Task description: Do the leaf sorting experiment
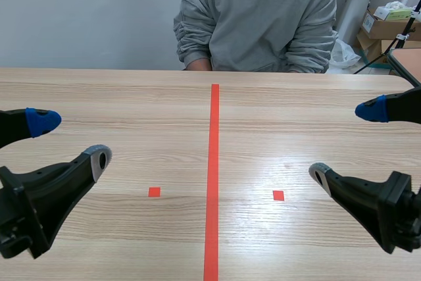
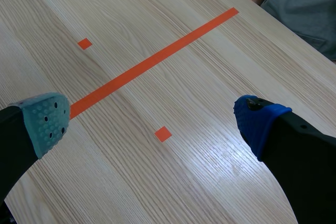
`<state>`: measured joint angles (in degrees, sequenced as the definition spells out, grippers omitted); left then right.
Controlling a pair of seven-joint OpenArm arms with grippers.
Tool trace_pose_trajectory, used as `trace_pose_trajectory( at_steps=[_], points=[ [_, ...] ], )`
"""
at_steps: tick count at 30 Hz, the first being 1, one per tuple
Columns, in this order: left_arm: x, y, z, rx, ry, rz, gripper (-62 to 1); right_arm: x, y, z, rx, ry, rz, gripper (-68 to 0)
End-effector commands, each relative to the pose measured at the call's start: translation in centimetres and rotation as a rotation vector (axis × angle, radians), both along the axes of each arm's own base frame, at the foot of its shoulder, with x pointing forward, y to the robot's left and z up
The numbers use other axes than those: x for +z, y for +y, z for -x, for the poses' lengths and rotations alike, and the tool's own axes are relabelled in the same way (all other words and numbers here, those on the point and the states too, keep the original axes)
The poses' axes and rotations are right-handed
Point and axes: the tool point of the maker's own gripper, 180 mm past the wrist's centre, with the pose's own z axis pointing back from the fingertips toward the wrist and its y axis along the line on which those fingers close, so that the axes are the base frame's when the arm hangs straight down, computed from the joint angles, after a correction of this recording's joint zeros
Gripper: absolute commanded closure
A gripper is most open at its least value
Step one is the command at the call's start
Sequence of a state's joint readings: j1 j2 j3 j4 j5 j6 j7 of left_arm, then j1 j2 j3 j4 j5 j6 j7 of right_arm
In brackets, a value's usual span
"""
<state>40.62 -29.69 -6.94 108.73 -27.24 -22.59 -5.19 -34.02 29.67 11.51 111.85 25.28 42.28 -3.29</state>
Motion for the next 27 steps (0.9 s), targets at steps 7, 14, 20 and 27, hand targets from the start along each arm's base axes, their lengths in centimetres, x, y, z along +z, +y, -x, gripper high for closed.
trace_pose_trajectory(
  at_steps=[7, 14, 20, 27],
  points=[
    [0.85, -0.25, -0.02, -0.005, -0.025, 0.019, -56.8, 0.58, 0.07, -0.07, 0.006, -0.014, -0.018, -65.5],
    [0.75, -0.26, 0.00, -0.007, -0.022, 0.012, -56.8, 0.57, 0.07, -0.07, 0.006, -0.014, -0.017, -65.5],
    [0.47, -0.26, 0.04, -0.009, -0.012, 0.001, -56.8, 0.44, 0.02, -0.05, 0.005, -0.009, -0.012, -65.5],
    [0.40, -0.25, 0.05, -0.009, -0.008, -0.002, -56.8, 0.44, 0.02, -0.05, 0.005, -0.009, -0.012, -65.5]
  ],
)
